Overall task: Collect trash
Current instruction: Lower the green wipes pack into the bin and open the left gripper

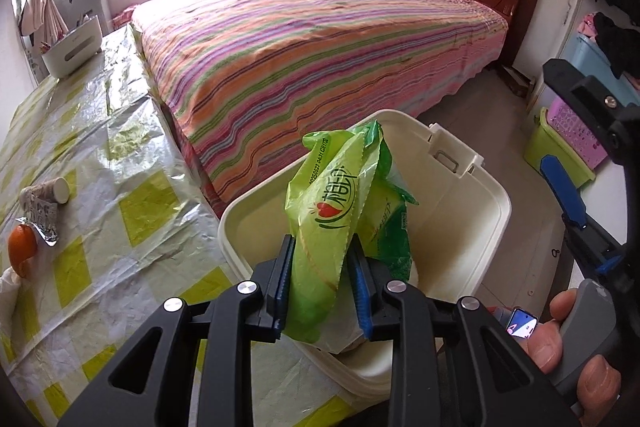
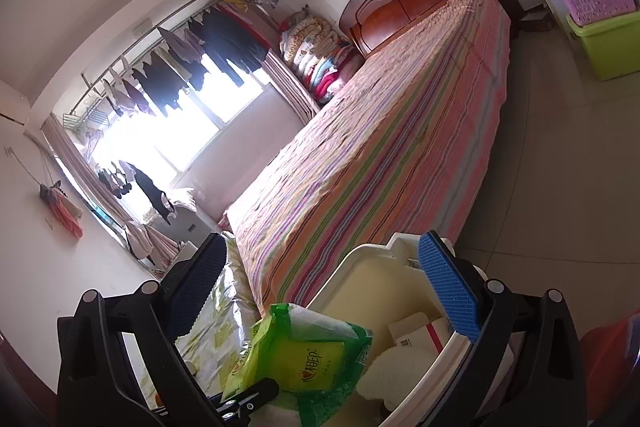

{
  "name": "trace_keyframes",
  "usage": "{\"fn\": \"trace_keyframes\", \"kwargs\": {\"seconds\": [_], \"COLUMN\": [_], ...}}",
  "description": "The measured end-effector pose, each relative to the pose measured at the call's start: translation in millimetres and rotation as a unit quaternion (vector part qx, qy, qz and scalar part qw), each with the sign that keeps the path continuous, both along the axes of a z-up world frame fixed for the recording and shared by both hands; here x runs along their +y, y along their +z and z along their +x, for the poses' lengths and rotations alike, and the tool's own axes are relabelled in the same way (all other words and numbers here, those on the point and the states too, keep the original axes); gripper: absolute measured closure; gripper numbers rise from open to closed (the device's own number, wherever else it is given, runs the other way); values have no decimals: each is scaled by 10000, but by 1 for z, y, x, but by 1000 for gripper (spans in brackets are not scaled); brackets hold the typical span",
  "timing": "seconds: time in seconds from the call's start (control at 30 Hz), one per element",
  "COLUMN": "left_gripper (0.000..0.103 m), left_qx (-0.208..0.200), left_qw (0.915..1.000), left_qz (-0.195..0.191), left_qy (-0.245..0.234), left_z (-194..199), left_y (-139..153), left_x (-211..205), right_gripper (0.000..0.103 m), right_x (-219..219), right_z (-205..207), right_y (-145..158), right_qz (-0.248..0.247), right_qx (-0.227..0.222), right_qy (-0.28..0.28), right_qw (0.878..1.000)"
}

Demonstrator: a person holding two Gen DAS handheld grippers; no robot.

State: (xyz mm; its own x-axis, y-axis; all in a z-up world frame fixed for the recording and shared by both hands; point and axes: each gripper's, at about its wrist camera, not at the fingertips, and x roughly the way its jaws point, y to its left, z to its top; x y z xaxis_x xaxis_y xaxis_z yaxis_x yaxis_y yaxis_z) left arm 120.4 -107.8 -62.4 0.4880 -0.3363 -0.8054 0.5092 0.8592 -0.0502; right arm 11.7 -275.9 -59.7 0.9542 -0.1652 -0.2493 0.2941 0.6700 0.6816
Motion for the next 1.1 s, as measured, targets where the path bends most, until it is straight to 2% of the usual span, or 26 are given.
{"fn": "trace_keyframes", "kwargs": {"seconds": [0.03,0.1,0.2,0.67,1.1], "left_gripper": [70,52,31,29,29], "left_qx": [-4,-41,-127,-468,-609], "left_qw": [10000,9999,9998,9983,9952], "left_qz": [7,34,12,19,34], "left_qy": [24,93,180,360,767], "left_z": [0,0,-2,-17,-34], "left_y": [0,1,5,22,22], "left_x": [0,1,3,23,76], "right_gripper": [8,8,8,8,8], "right_x": [0,-1,-2,0,24], "right_z": [1,1,1,10,33], "right_y": [-1,-1,-2,-6,-7], "right_qz": [10,25,49,86,-126], "right_qx": [5,17,13,182,469], "right_qy": [5,15,13,136,669], "right_qw": [10000,10000,10000,9997,9966]}}
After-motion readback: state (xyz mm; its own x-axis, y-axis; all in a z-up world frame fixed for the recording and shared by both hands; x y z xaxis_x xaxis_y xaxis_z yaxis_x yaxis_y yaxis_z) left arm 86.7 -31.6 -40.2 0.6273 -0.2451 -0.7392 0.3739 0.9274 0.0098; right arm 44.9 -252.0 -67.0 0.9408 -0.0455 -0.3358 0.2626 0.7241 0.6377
